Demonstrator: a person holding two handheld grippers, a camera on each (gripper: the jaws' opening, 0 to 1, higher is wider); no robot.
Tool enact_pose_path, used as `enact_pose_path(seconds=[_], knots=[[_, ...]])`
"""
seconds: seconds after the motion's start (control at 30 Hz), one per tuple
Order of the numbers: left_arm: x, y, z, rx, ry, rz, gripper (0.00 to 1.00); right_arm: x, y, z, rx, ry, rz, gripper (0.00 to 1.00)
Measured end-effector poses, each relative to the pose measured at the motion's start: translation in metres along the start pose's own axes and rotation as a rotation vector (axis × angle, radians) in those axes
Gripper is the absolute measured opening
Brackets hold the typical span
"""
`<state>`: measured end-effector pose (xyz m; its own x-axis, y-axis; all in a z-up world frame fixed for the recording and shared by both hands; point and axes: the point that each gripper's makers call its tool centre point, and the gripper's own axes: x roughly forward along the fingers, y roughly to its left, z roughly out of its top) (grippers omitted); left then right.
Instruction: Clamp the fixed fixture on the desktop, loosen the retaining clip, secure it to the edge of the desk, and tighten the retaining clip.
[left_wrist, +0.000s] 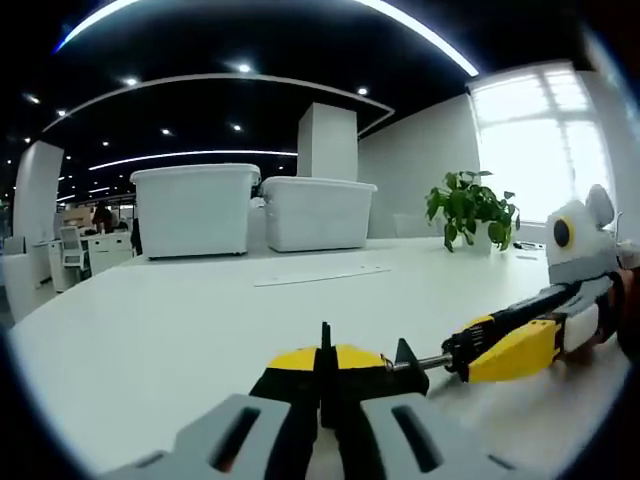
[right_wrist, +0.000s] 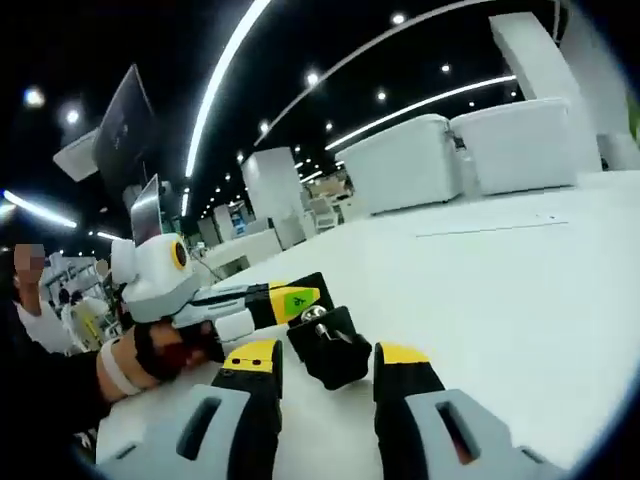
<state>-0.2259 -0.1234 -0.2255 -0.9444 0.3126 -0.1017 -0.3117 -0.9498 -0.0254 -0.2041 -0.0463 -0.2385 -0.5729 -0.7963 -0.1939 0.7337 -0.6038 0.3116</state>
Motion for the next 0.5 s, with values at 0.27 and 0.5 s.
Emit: enact_pose_path(seconds=[0.27, 0.5], knots=[[-0.001, 0.000, 0.000, 0.000, -0.001, 0.002, 0.04, 0.001, 0.002, 0.000, -0.101, -0.001, -0.004, 0.24], [-0.001, 0.001, -0.001, 0.000, 0.000, 0.001, 0.04, -0.001, 0.014, 0.003, -0.757, -0.016, -0.084, 0.24]])
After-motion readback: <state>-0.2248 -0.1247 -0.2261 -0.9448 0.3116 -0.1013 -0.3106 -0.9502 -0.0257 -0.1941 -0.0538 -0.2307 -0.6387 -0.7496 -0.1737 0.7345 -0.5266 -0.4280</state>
